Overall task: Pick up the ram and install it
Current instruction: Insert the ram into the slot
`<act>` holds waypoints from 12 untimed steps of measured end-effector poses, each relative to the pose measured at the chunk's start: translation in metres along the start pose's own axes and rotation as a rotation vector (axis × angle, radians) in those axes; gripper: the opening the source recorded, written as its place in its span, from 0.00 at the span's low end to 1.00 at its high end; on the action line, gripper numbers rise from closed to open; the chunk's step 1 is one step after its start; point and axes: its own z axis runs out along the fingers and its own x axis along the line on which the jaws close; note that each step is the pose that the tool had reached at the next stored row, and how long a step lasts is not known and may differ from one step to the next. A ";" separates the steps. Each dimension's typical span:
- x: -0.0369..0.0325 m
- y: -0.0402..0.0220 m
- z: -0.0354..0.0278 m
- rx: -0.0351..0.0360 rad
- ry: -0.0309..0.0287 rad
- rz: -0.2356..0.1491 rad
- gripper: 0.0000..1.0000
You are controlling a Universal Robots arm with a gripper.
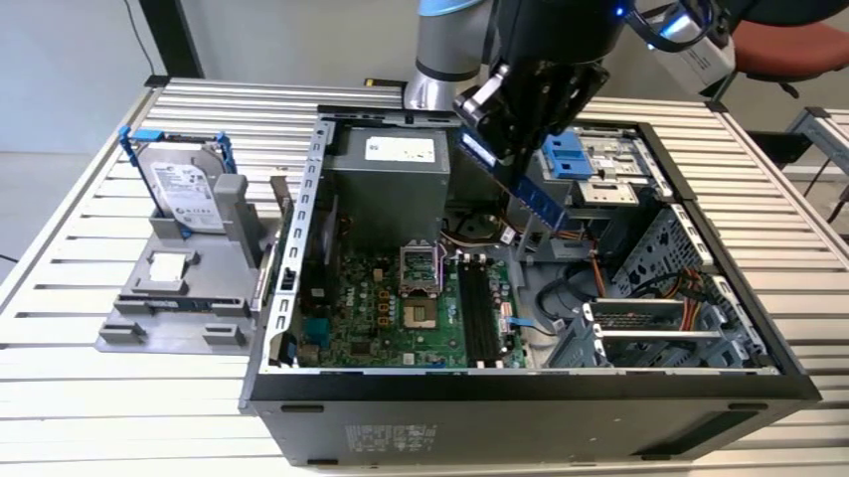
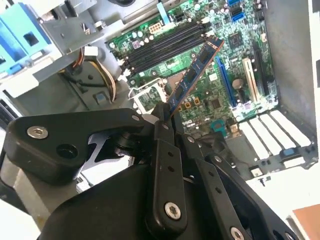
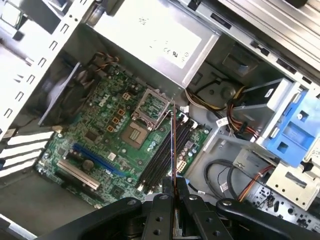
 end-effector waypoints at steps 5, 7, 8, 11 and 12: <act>0.0000 0.0000 0.0000 0.0026 -0.0040 0.089 0.00; 0.0000 0.0000 0.0000 0.0038 -0.0057 0.127 0.00; 0.0000 0.0000 0.0000 0.0043 -0.0065 0.144 0.00; 0.0000 0.0000 -0.0001 0.0060 -0.0087 0.198 0.00; 0.0000 0.0000 -0.0001 0.0066 -0.0096 0.216 0.00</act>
